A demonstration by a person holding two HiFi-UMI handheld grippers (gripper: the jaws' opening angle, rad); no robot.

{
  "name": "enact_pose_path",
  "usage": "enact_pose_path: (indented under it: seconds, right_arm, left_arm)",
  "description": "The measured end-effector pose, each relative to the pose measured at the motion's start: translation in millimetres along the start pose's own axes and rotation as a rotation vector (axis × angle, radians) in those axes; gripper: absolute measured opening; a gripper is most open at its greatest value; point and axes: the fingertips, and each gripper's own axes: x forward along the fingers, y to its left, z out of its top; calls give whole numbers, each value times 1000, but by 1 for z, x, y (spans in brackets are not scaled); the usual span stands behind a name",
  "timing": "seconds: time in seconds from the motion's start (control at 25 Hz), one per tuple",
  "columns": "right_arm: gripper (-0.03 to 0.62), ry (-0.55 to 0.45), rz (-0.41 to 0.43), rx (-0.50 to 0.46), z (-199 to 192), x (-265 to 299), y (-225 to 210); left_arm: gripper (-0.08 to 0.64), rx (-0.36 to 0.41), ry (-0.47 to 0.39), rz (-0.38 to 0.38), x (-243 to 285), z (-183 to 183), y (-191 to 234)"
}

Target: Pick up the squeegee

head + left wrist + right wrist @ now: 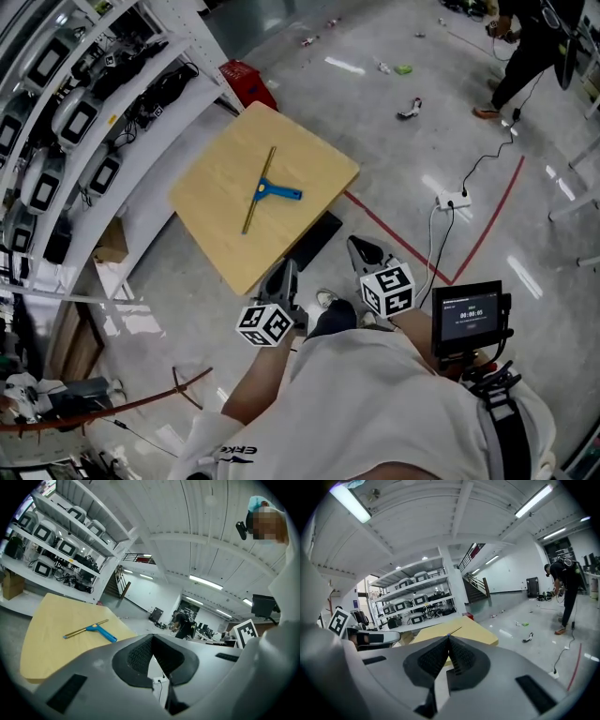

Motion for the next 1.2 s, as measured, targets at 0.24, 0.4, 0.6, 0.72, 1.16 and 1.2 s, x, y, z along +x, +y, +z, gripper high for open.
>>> enact_pose_path:
  seconds: [0.24, 0.4, 0.6, 0.72, 1.16, 1.2]
  right_arm:
    - [3, 29, 27, -32, 14, 55, 5]
    - [3, 49, 39, -57, 24, 94, 6]
    - [3, 77, 50, -99, 30, 137, 14]
    - [3, 90, 56, -133, 36, 158, 19]
    - [3, 143, 86, -237, 50, 224, 38]
    - [3, 150, 93, -244, 49, 229, 40]
  left_arm:
    - [5, -16, -25, 37, 15, 24, 43]
    - [5, -32, -45, 57, 27, 44, 74]
    - [5, -54, -55, 74, 34, 57, 109]
    - [5, -64, -67, 73, 35, 64, 124]
    - [5, -119, -105, 150, 21, 83, 180]
    - [5, -126, -106, 158, 21, 83, 183]
